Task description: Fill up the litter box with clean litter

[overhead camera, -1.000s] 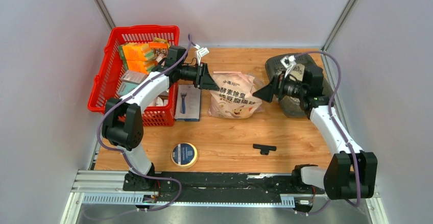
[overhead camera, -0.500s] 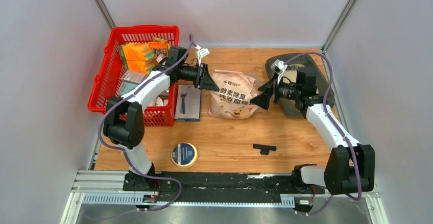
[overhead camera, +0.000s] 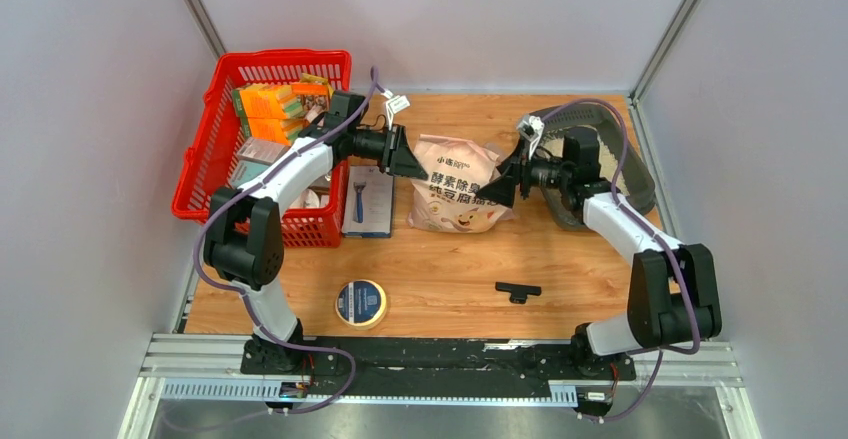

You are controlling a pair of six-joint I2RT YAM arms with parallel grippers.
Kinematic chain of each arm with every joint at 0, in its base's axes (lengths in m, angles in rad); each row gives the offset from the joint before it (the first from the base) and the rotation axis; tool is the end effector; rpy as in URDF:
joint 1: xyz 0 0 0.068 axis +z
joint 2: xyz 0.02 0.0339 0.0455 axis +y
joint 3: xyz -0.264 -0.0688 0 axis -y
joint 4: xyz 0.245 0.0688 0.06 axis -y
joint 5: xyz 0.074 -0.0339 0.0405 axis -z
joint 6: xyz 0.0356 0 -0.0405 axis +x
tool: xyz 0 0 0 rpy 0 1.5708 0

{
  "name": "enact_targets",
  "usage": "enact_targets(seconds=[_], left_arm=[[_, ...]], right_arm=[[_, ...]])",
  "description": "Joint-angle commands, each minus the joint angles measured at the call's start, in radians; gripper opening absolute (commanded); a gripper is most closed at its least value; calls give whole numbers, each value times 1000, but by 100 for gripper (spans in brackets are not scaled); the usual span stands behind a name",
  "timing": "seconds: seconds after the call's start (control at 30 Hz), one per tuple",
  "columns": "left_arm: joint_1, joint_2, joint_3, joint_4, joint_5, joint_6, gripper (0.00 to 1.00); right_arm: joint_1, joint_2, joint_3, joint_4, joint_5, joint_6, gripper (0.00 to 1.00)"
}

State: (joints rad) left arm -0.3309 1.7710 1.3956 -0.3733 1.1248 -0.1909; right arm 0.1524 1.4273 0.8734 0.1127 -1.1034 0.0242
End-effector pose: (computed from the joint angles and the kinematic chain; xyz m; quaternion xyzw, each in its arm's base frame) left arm 0.3564 -0.1564 0.2774 0.2668 0.7587 -0.5595 0.2005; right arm 0.2952 0.0775 0.2585 -0.3260 0.6999 0.4812 0.4150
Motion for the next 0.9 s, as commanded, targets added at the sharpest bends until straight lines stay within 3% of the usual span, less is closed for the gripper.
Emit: enact_targets(seconds=[0.0,0.13,0.37,0.87], left_arm=[[9,2,37,-12,40,21,34],[16,10,37,-13,38,15,32],[20,27,52,-18,44,15,30],[21,33,65,-22,52,19,27]], right_arm=[[10,18,-14,159,-53,123,75],[12,7,-51,183,-47,157,68],[10,-14,-77,170,-21,149,66],[-28,-42,-47,21,-36,109,57]])
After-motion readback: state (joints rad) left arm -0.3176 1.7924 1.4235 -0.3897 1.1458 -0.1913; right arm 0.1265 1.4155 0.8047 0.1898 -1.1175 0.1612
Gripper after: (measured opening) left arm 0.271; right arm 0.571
